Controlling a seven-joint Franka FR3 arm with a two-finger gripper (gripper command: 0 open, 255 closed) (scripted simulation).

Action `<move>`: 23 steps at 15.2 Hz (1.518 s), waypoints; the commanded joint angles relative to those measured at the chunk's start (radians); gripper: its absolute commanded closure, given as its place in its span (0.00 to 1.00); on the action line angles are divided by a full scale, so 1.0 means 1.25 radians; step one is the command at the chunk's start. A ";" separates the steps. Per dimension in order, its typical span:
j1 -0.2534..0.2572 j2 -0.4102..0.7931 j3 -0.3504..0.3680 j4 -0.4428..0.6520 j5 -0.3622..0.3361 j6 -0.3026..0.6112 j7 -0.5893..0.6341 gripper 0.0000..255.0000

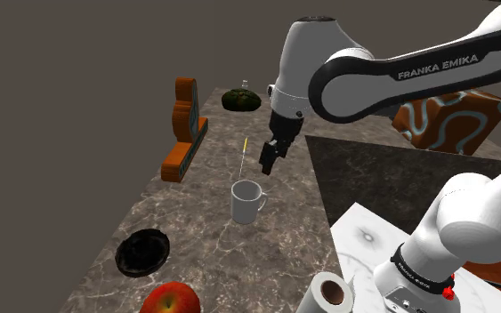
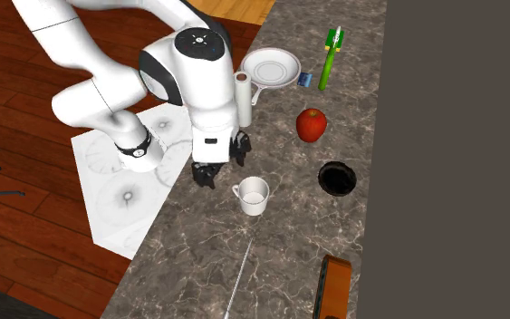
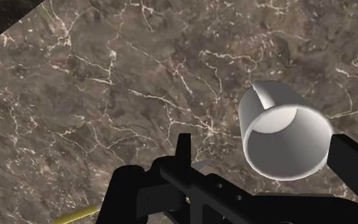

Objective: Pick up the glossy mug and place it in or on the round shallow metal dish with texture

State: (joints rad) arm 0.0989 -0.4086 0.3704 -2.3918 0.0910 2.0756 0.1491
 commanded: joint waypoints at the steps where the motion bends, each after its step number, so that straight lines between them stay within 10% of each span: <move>1: 0.003 0.047 0.032 0.013 -0.009 0.028 0.036 0.00; 9: 0.009 0.270 0.135 0.105 -0.118 0.119 0.196 0.00; 23: 0.006 0.325 0.135 0.072 -0.161 0.198 0.227 0.00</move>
State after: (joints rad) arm 0.1070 -0.0019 0.5393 -2.3020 -0.1104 2.3226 0.4329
